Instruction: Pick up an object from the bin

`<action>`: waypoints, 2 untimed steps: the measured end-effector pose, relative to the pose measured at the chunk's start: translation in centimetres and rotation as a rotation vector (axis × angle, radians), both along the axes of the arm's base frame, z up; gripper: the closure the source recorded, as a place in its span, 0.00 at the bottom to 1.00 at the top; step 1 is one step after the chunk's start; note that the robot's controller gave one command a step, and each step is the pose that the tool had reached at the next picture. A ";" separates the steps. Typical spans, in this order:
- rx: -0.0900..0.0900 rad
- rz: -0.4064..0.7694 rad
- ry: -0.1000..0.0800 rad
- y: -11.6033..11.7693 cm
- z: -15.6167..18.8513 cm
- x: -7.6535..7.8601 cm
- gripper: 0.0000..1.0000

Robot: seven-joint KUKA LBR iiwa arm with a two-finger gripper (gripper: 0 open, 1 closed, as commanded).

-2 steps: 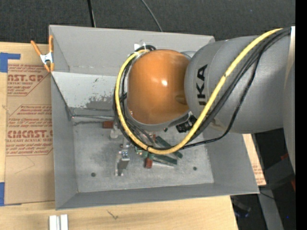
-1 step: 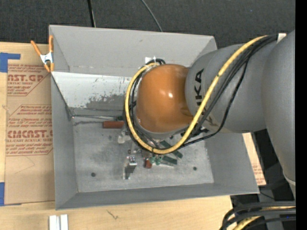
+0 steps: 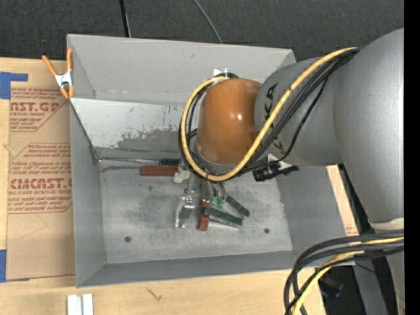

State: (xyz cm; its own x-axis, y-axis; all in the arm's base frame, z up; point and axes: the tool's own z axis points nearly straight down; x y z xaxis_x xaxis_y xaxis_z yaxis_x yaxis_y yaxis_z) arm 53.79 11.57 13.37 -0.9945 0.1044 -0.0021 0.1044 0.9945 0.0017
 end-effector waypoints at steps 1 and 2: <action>0.000 0.059 -0.007 -6.1 -5.8 -3.0 0.00; 0.001 0.071 0.005 -6.6 -5.4 0.8 1.00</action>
Offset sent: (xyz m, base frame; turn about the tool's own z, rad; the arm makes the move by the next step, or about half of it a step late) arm 0.0078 -0.0686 -0.0574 -0.0688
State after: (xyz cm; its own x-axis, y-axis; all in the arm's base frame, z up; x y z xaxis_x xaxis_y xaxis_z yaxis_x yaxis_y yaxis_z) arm 54.62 4.94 7.93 -0.9994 0.0337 0.0034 0.0337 0.9994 0.0019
